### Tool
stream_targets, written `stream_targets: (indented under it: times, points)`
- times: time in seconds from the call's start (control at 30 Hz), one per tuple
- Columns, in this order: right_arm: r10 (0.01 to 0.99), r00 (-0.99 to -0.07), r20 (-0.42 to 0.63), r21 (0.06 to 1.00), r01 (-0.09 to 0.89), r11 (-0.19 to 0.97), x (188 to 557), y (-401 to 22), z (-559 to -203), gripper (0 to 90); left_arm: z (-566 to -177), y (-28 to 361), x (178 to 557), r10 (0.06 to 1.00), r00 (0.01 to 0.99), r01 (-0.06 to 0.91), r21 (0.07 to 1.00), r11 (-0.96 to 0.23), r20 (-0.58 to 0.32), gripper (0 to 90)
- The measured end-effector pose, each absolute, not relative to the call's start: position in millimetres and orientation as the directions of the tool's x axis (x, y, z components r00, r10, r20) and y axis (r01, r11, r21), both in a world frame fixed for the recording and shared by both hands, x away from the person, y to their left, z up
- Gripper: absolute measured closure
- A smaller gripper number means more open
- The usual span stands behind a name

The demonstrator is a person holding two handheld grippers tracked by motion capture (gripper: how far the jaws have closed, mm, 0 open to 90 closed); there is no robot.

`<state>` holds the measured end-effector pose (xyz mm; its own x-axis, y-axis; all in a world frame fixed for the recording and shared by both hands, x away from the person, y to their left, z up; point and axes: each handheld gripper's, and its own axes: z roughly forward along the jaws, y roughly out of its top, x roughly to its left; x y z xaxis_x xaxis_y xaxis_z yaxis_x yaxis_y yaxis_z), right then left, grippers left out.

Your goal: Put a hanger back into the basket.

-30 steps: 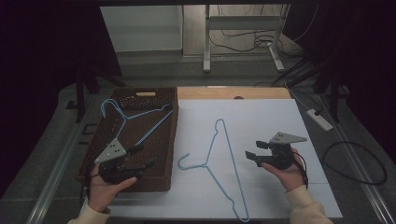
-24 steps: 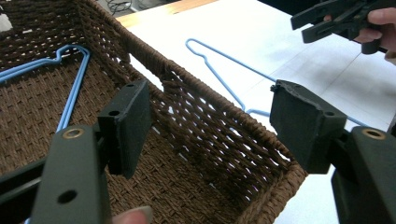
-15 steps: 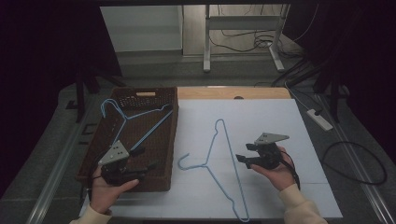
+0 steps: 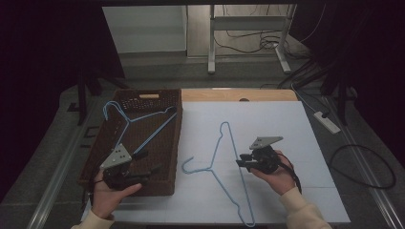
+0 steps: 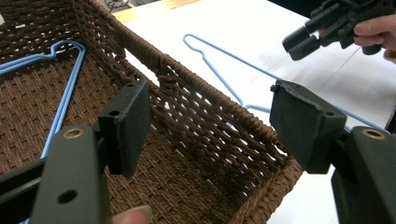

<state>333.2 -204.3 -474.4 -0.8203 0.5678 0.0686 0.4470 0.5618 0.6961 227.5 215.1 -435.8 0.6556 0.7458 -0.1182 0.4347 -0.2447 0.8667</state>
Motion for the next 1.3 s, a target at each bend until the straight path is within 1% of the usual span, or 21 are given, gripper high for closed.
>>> stream_targets:
  times: [0.07,0.1,0.13,0.2,0.3,0.37,0.43,0.6,0.67,0.8,0.97,1.1,1.3]
  points:
    - [0.555,-0.825,0.102,0.677,0.467,0.570,327.4,-198.1,-473.6,87.6,-436.0,215.3,227.5,0.746,0.656,0.436,0.866,-0.244,-0.120,30.0]
    - [0.555,-0.825,0.102,0.677,0.467,0.570,327.4,-198.1,-473.6,87.6,-436.0,215.3,227.5,0.746,0.656,0.436,0.866,-0.244,-0.120,30.0]
    - [0.554,-0.825,0.114,0.672,0.475,0.569,325.7,-196.5,-473.5,89.8,-436.0,215.4,227.2,0.746,0.656,0.435,0.866,-0.245,-0.119,30.0]
    - [0.544,-0.825,0.156,0.643,0.503,0.578,317.2,-190.4,-475.0,90.0,-435.6,215.7,226.7,0.746,0.655,0.435,0.867,-0.245,-0.118,30.1]
    - [0.509,-0.845,0.163,0.588,0.497,0.638,296.0,-179.2,-480.1,90.0,-435.0,216.6,226.1,0.747,0.655,0.434,0.868,-0.243,-0.118,30.1]
    - [0.495,-0.852,0.168,0.569,0.494,0.657,286.5,-175.3,-482.9,90.0,-434.8,217.1,226.0,0.748,0.654,0.433,0.869,-0.242,-0.117,30.1]
    - [0.475,-0.865,0.163,0.533,0.482,0.695,270.7,-168.8,-487.8,90.0,-434.9,217.3,226.1,0.748,0.654,0.433,0.869,-0.241,-0.119,30.1]
    - [0.452,-0.882,0.132,0.476,0.456,0.752,251.3,-158.2,-496.1,90.0,-435.6,216.5,226.1,0.748,0.654,0.435,0.867,-0.244,-0.117,30.1]
    - [0.447,-0.888,0.108,0.451,0.445,0.774,248.5,-157.2,-499.5,90.0,-435.3,216.2,225.9,0.747,0.655,0.434,0.867,-0.244,-0.118,30.1]
    - [0.460,-0.883,0.098,0.423,0.455,0.784,247.4,-162.1,-504.9,90.0,-434.9,216.5,226.0,0.747,0.655,0.432,0.868,-0.243,-0.117,30.1]
    - [0.476,-0.874,0.099,0.409,0.472,0.781,248.5,-170.4,-503.8,90.0,-435.9,216.2,226.4,0.749,0.652,0.436,0.866,-0.244,-0.118,30.1]
    - [0.509,-0.858,0.070,0.396,0.493,0.775,251.4,-181.2,-502.2,90.0,-436.1,215.2,226.4,0.747,0.655,0.435,0.865,-0.248,-0.115,30.1]
    - [0.592,-0.805,0.041,0.390,0.558,0.733,264.7,-211.1,-499.8,90.0,-436.5,214.9,226.8,0.746,0.655,0.436,0.865,-0.249,-0.116,30.1]
